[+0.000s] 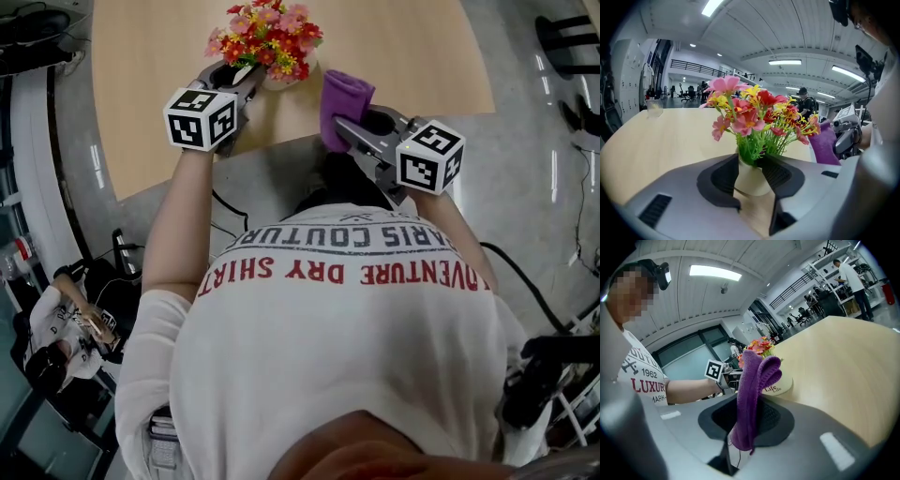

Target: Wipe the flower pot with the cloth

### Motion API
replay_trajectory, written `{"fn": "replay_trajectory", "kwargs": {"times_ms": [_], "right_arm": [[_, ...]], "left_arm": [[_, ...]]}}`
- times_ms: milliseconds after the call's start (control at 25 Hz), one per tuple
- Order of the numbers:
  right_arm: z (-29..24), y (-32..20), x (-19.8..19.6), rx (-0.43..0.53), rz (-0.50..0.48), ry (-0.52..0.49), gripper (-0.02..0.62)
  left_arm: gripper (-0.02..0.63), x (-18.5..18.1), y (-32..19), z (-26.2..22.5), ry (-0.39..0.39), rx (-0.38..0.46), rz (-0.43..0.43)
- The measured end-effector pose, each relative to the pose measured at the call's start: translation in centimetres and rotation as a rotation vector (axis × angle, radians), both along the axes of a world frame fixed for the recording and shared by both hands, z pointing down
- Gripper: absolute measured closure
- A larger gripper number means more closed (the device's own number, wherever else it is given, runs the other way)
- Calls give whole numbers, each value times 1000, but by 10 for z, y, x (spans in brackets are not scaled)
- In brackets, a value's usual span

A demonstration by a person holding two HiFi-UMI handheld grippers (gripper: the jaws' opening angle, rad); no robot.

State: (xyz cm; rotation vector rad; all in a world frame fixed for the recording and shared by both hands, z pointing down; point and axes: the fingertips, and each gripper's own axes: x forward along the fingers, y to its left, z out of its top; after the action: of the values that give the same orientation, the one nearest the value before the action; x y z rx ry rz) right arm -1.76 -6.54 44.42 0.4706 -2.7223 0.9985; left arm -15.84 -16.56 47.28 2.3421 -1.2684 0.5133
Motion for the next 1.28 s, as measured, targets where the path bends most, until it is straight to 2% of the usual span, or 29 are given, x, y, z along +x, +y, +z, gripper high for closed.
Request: {"fn": "replay_trajectory", "kwargs": {"times_ms": [320, 680, 1040, 1280], "right_arm": [[-7, -27, -27, 30, 51, -31, 526], [10, -38, -65, -10, 91, -73, 526], [31, -51, -87, 46, 119, 73, 526], [46, -53, -89, 14, 134, 147, 526]], "left_arm": [[454, -1, 3, -1, -13, -12, 2], [454, 3, 1, 4, -19, -12, 10], [454, 3, 1, -1, -37, 1, 22], [454, -2, 1, 0, -35, 4, 23]]}}
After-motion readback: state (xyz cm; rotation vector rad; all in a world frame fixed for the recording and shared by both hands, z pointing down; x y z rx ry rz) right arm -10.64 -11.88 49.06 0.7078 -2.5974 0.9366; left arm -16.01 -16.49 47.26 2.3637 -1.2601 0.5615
